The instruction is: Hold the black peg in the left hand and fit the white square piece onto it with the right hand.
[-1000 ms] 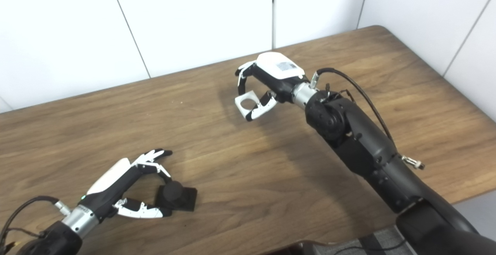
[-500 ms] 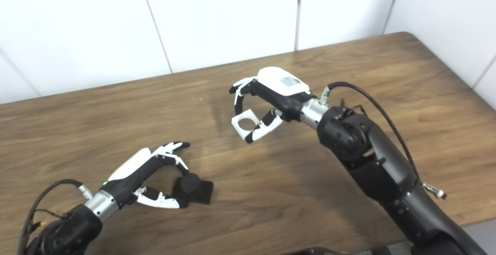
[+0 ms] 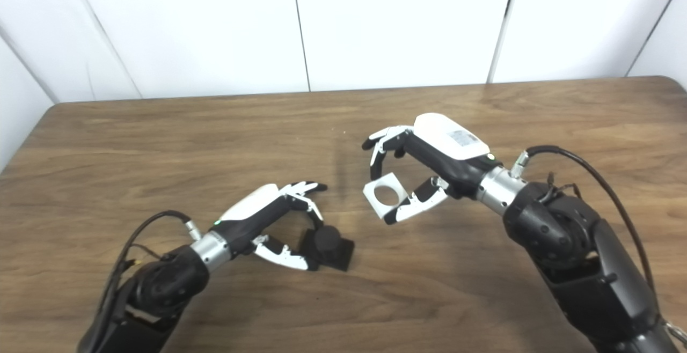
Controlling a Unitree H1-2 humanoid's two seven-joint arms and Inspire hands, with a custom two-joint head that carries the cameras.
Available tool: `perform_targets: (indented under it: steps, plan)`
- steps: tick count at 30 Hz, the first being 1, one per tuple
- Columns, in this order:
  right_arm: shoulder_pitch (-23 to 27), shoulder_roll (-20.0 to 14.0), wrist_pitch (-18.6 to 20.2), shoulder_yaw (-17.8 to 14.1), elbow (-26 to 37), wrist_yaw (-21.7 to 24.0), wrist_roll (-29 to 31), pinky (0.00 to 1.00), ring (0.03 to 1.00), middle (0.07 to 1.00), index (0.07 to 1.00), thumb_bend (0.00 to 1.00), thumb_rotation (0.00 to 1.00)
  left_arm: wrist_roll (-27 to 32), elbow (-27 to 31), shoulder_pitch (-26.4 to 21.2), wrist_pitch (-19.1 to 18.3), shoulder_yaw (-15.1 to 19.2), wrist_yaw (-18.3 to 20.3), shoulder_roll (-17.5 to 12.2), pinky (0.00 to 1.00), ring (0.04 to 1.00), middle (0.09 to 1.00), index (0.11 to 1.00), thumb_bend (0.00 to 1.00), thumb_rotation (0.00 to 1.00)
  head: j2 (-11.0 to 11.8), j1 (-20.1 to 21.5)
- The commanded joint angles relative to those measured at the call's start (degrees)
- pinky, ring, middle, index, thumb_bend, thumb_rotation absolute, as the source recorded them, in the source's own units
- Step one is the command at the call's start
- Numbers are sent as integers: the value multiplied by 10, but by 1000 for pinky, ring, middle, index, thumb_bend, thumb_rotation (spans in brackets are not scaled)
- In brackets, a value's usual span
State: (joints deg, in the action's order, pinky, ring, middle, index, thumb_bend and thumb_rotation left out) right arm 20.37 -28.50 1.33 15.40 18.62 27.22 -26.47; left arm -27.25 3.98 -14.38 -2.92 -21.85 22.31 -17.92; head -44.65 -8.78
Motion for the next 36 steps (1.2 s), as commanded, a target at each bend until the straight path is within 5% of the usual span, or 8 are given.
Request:
perform_targets:
  steps: [1, 36]
  plan:
    - [13, -1, -18, -4, 29, 0, 11, 652, 816, 790, 484, 517, 130, -23, -13, -4, -15, -14, 9, 0, 1000, 1000, 968, 490, 519, 84, 0, -1]
    - [20, 64, -36, 28, 18, 15, 23, 690, 819, 791, 484, 517, 130, -20, -10, -8, -27, -17, 10, 11, 1000, 1000, 970, 490, 518, 85, -8, -3]
